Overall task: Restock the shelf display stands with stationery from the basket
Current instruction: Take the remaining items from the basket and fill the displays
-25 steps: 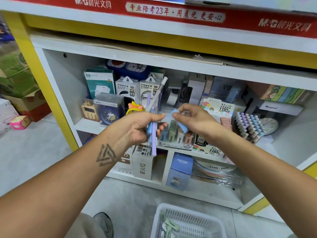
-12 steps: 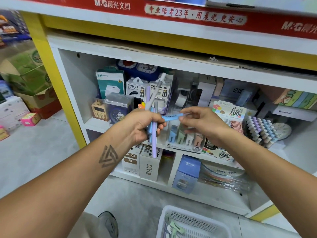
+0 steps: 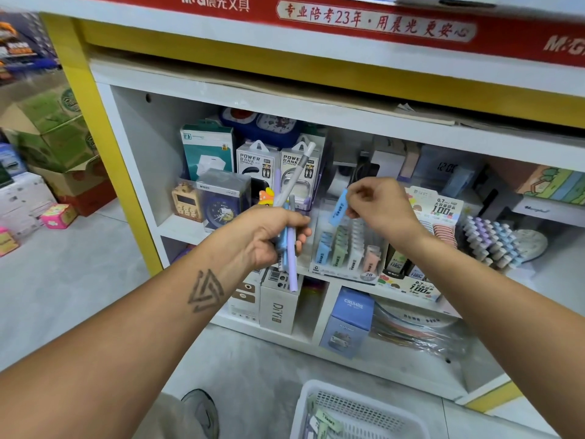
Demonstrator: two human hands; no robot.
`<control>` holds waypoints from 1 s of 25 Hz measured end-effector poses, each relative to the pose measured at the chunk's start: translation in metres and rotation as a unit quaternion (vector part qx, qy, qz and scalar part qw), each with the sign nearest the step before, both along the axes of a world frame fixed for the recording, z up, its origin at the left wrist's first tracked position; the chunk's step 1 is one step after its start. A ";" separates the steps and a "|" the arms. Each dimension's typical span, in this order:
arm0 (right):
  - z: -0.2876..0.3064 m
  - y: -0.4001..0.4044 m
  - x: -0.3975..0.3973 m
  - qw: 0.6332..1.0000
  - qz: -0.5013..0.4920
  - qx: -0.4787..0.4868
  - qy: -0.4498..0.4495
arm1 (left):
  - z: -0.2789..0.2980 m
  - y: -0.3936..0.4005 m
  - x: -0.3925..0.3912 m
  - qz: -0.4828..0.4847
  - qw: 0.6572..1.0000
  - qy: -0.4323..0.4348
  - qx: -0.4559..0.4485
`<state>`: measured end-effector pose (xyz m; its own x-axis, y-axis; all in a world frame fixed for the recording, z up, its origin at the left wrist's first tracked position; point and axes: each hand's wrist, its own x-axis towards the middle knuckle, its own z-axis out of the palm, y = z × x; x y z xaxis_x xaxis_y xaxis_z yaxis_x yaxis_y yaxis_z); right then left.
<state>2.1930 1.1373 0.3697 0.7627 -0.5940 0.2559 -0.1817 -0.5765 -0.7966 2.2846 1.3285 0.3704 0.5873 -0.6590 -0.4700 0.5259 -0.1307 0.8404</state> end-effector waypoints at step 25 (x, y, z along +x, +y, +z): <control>-0.049 -0.003 0.009 0.977 0.047 -0.200 0.060 | 0.002 0.005 -0.004 -0.015 1.000 -0.002 0.008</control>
